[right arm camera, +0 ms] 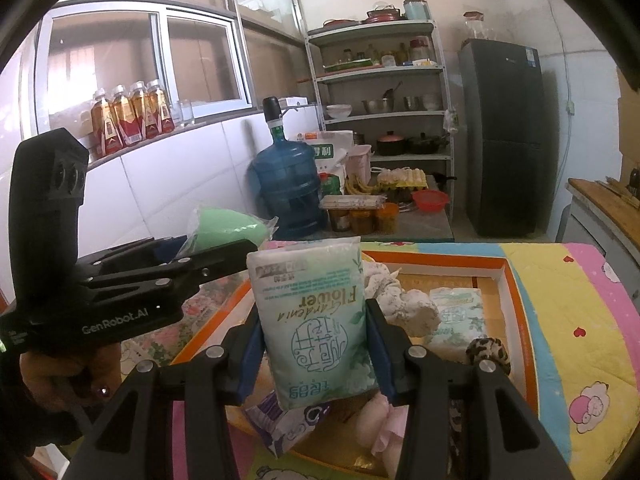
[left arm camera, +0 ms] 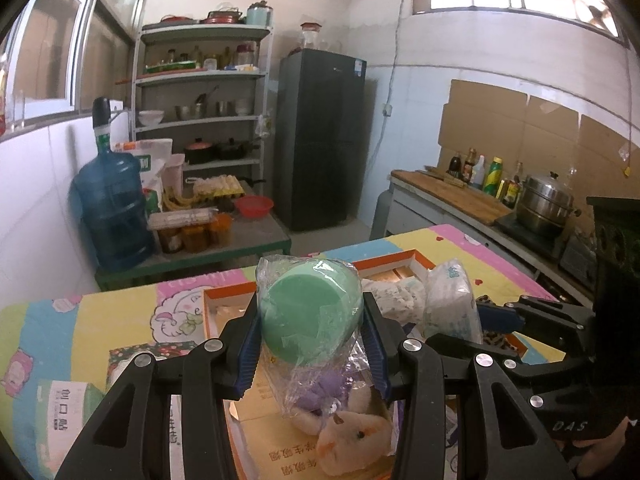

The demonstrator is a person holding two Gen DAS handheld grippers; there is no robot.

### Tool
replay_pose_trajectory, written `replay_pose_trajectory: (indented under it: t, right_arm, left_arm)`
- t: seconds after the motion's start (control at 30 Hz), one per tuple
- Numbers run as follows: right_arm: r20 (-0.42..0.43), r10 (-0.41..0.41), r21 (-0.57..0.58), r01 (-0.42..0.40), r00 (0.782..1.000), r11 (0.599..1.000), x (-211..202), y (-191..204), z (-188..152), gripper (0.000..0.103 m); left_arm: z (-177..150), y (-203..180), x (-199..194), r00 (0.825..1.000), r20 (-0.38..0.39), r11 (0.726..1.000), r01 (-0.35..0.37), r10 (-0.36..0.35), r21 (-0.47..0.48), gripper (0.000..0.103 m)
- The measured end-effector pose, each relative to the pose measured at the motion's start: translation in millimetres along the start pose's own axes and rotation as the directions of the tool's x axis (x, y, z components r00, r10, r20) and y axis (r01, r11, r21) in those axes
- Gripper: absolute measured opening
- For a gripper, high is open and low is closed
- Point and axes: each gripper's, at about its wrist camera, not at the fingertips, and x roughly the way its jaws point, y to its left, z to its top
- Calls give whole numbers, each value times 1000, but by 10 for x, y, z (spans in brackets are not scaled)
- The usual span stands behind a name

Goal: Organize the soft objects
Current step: 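Lower both items into the box and open both tools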

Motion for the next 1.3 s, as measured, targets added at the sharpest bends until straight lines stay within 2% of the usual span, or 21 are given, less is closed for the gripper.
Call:
replay_pose_trajectory:
  t: [0.67, 1.03, 1.3]
  right_arm:
    - [-29, -1, -5, 1, 1000, 1000, 182, -32, -24, 48]
    - [-68, -46, -32, 44, 997, 999, 330, -26, -55, 48]
    - [-75, -48, -28, 46, 996, 999, 358, -66, -74, 49]
  left_arm:
    - [-69, 147, 363, 997, -72, 999, 12, -15, -46, 46]
    - [-180, 160, 599, 988, -150, 998, 23, -32, -59, 46]
    - [-243, 206, 690, 984, -173, 997, 28, -41, -76, 46]
